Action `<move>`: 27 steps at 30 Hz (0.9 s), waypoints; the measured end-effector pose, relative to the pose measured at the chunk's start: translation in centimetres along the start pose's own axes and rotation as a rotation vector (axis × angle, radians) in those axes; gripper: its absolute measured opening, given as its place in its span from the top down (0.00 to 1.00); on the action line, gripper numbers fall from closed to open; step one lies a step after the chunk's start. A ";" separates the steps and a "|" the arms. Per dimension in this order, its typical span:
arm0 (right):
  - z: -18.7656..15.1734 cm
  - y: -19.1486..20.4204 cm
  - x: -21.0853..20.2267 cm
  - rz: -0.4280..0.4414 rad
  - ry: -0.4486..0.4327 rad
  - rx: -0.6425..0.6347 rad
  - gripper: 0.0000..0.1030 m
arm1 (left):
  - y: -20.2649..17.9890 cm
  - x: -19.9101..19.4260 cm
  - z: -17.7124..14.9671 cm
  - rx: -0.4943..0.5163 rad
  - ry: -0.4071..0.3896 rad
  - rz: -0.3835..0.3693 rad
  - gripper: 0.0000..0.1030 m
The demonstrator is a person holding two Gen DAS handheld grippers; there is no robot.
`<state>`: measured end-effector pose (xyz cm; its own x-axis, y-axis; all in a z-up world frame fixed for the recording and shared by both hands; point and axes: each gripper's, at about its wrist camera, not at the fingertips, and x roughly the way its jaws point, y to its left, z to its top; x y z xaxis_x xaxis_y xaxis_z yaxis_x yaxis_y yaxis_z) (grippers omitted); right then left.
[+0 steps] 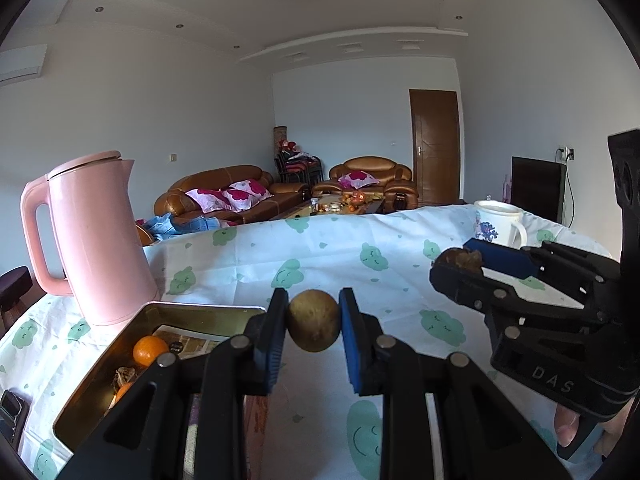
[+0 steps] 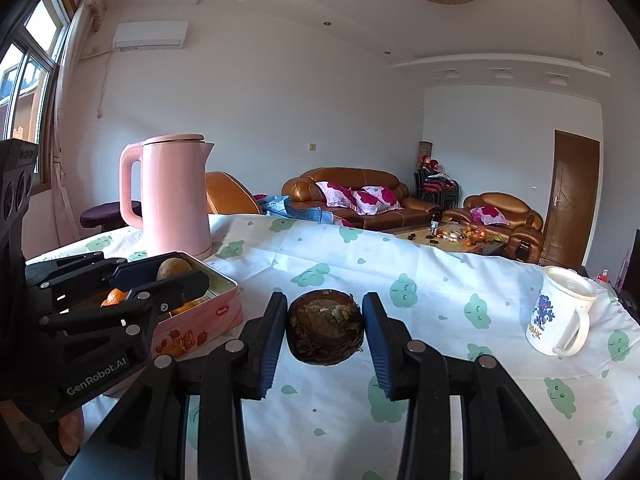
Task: Organize fruits
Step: 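Lift and hold both fruits above the table with both tools, then carry both held fruits over the pink tin and lower them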
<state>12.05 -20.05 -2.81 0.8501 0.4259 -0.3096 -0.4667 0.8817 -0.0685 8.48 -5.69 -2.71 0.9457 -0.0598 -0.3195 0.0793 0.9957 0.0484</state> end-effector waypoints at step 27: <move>2.3 5.5 2.4 0.129 0.036 -0.044 0.60 | 6.2 -1.1 -0.9 -0.071 0.047 0.086 0.74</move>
<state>12.07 -13.73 -1.72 0.7734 0.5269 -0.3525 -0.5826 0.8099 -0.0676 7.64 0.65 -2.94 0.9322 0.0278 -0.3609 -0.0255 0.9996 0.0112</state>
